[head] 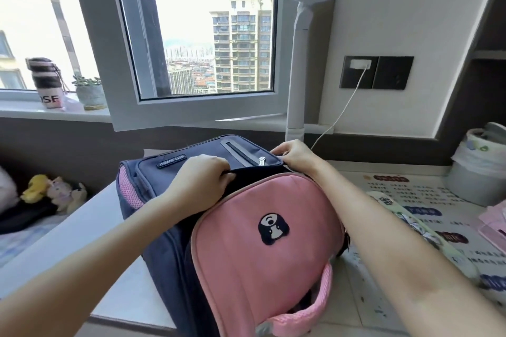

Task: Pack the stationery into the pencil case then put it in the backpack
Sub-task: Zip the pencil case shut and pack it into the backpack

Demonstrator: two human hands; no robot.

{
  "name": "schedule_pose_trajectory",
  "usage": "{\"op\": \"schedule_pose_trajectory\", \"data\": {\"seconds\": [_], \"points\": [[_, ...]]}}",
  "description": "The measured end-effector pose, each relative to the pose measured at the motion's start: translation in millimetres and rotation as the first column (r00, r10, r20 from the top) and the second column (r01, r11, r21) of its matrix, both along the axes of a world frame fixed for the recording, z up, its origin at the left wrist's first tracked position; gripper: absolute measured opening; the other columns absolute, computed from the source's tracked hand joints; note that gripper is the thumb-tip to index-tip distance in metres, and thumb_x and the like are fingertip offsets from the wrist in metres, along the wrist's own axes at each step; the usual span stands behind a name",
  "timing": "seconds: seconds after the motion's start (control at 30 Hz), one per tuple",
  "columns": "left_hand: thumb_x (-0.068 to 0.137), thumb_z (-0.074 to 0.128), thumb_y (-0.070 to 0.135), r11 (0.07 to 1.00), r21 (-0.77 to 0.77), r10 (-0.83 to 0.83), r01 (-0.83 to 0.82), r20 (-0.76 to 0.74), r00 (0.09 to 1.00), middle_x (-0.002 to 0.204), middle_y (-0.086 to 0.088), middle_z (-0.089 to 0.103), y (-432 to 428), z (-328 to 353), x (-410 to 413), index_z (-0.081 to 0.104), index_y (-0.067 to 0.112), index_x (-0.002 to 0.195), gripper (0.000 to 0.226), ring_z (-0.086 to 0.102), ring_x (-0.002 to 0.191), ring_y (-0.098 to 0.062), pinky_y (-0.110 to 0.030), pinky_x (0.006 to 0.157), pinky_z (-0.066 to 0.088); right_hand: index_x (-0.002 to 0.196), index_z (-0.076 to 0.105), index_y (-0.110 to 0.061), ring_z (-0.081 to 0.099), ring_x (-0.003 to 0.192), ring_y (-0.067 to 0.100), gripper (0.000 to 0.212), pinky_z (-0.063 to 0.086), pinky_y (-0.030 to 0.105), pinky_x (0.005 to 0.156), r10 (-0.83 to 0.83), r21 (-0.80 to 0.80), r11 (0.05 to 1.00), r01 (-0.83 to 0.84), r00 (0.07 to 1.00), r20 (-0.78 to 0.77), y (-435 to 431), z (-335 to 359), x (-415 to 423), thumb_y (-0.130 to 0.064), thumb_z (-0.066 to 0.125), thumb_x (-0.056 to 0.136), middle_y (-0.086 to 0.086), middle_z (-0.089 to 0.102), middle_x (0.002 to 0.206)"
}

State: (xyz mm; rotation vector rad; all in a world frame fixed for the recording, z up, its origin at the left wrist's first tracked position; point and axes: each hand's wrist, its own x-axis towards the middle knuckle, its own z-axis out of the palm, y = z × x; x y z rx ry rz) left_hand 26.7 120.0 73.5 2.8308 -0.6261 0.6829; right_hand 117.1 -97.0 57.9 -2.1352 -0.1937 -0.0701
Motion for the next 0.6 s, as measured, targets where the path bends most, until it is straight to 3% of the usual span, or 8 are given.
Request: {"op": "schedule_pose_trajectory", "data": {"seconds": [0.07,0.17,0.33,0.47,0.53,0.6], "points": [[0.09,0.053,0.028,0.994,-0.107,0.008,-0.006,0.025,1.0,0.086,-0.01,0.071,-0.6,-6.3,-2.0,0.067,0.006,0.083,0.028,0.061,0.087,-0.03,-0.033,0.066,0.038,0.093,0.073,-0.001,0.06,0.071,0.014,0.017,0.048,0.021,0.061,-0.053,-0.062,0.996,0.059,0.994,0.097,2.5,1.3,1.0,-0.012,0.07,0.081,0.008,0.069,0.08],[0.088,0.054,0.027,0.965,-0.253,0.067,-0.063,0.005,0.998,0.09,-0.006,0.072,-1.5,-15.3,-2.5,0.07,0.009,0.086,0.024,0.061,0.088,-0.027,-0.032,0.07,0.04,0.087,0.075,-0.005,0.062,0.079,0.017,0.012,0.048,0.026,0.068,-0.103,-0.249,0.956,0.156,0.972,0.212,-1.3,8.3,-5.6,-0.014,0.067,0.082,0.011,0.073,0.09],[0.088,0.056,0.026,0.912,-0.385,0.144,-0.141,-0.021,0.989,0.092,-0.007,0.072,-10.1,-23.5,-1.5,0.071,0.01,0.088,0.022,0.06,0.092,-0.028,-0.032,0.072,0.038,0.082,0.075,-0.011,0.064,0.089,0.026,0.015,0.044,0.028,0.069,-0.13,-0.546,0.784,0.295,0.938,0.321,-4.3,22.9,-54.2,-0.019,0.062,0.082,0.01,0.073,0.091],[0.086,0.058,0.028,0.884,-0.44,0.146,-0.16,-0.066,0.987,0.092,-0.006,0.072,-9.5,-20.5,-3.6,0.072,0.013,0.087,0.02,0.061,0.091,-0.026,-0.03,0.071,0.037,0.09,0.069,-0.008,0.06,0.095,0.034,0.022,0.045,0.033,0.077,-0.142,-0.547,0.705,0.452,0.845,0.515,37.8,13.2,-92.2,-0.024,0.055,0.088,0.014,0.069,0.097],[0.083,0.063,0.028,0.855,-0.488,0.103,-0.174,-0.169,0.98,0.088,-0.005,0.073,-7.4,-13.8,-5.2,0.074,0.014,0.085,0.017,0.062,0.086,-0.022,-0.029,0.071,0.04,0.097,0.068,-0.006,0.059,0.097,0.033,0.024,0.043,0.033,0.081,-0.127,-0.483,0.752,0.448,0.818,0.561,63.7,4.7,-108.3,-0.021,0.05,0.091,0.014,0.068,0.101],[0.076,0.07,0.021,0.754,-0.622,-0.028,-0.209,-0.349,0.937,0.081,-0.007,0.073,-3.5,-2.2,-1.4,0.076,0.012,0.083,0.013,0.062,0.074,-0.02,-0.028,0.072,0.046,0.1,0.067,-0.005,0.059,0.099,0.032,0.025,0.042,0.034,0.082,-0.133,-0.387,0.826,0.409,0.81,0.571,85.0,-2.6,-119.5,-0.021,0.05,0.091,0.014,0.068,0.103]]}}
